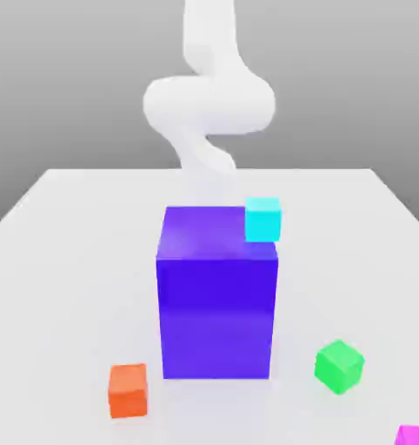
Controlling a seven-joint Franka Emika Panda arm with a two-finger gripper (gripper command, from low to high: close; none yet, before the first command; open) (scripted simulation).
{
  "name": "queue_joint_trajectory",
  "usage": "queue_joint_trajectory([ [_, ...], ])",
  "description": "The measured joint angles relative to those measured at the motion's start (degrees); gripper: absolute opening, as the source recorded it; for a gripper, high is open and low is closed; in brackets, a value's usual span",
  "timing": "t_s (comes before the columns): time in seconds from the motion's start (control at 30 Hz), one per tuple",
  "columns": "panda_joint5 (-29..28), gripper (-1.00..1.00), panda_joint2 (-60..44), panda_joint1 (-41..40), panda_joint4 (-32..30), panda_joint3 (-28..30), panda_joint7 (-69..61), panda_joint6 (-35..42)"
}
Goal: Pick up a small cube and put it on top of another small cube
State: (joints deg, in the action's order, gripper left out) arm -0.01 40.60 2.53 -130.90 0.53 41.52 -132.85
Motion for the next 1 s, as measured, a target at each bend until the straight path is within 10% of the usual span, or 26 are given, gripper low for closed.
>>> queue_joint_trajectory([
  [1.0, -2.29, 0.00, -62.69, 17.83, 10.59, -5.03, -50.35, -12.81],
])
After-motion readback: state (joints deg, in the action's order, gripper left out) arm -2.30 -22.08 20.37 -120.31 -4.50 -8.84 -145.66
